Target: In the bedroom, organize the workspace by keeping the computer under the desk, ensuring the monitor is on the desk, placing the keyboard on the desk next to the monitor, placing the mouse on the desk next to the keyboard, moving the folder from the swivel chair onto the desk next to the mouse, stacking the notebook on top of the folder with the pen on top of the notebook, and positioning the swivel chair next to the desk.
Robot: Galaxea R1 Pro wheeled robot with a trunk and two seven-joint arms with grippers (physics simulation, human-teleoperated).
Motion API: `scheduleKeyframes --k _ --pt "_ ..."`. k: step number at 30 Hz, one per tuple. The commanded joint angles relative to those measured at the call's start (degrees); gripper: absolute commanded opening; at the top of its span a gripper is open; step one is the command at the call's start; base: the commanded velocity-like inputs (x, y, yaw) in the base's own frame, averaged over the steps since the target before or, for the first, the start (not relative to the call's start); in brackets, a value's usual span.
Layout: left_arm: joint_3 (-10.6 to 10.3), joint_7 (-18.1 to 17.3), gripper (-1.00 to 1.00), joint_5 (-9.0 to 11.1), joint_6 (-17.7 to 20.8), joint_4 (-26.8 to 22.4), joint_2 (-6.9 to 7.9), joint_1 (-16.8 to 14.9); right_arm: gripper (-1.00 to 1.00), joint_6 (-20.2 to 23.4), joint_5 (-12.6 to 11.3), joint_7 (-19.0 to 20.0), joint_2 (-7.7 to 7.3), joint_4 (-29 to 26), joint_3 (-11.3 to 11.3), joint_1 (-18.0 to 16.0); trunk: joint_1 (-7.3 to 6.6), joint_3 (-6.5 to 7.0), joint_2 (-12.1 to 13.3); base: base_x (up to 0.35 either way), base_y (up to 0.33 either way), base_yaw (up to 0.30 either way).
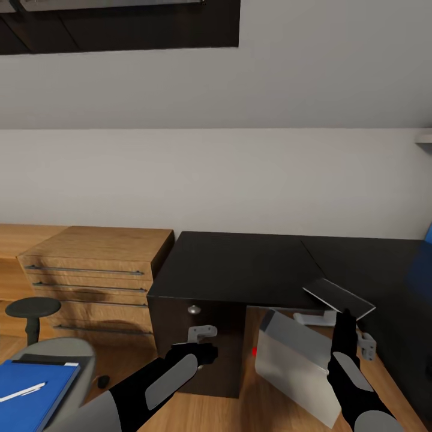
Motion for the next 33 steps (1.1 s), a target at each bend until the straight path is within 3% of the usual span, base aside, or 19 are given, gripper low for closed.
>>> scheduleKeyframes --k 1,9,12,16,19,22,33 --pt "-0.17 0.37 1.00 0.27 0.07 -0.10 0.05 -0.08 -1.00 0.02 -0.79 0.63 0.00 0.03 0.10 -0.04 -0.23 0.12 0.38 0.000 0.000 0.000" --pt "-0.17 0.37 1.00 0.33 0.07 -0.10 -0.09 -0.08 -1.00 0.11 -0.60 1.08 0.24 -0.10 0.72 -0.03 -1.99 1.56 3.59 0.000 0.000 0.000" --pt "-0.17 0.37 1.00 0.35 0.07 -0.06 -0.12 -0.08 -1.00 0.11 -0.53 1.17 0.30 -0.16 2.62 -0.04 -2.65 2.10 4.79 0.000 0.000 0.000" --pt "-0.21 0.37 1.00 0.35 0.07 -0.04 -0.18 -0.08 -1.00 0.11 -0.53 1.18 0.34 -0.14 4.39 -0.04 -2.65 2.10 4.79 0.000 0.000 0.000" --pt "-0.20 0.37 1.00 0.36 0.07 -0.02 -0.21 -0.08 -1.00 0.11 -0.57 1.09 0.53 -0.12 7.83 -0.03 -2.65 2.10 4.79 0.000 0.000 0.000" --pt "-0.22 0.37 1.00 0.36 0.07 -0.01 -0.21 -0.08 -1.00 0.07 -0.59 1.04 0.81 -0.11 9.74 -0.02 -2.65 2.10 4.79 0.000 0.000 0.000" --pt "-0.21 0.37 1.00 0.36 0.07 -0.01 -0.21 -0.08 -1.00 0.02 -0.65 0.93 1.99 0.04 11.47 -0.04 -2.65 2.10 4.79 0.000 0.000 0.000"
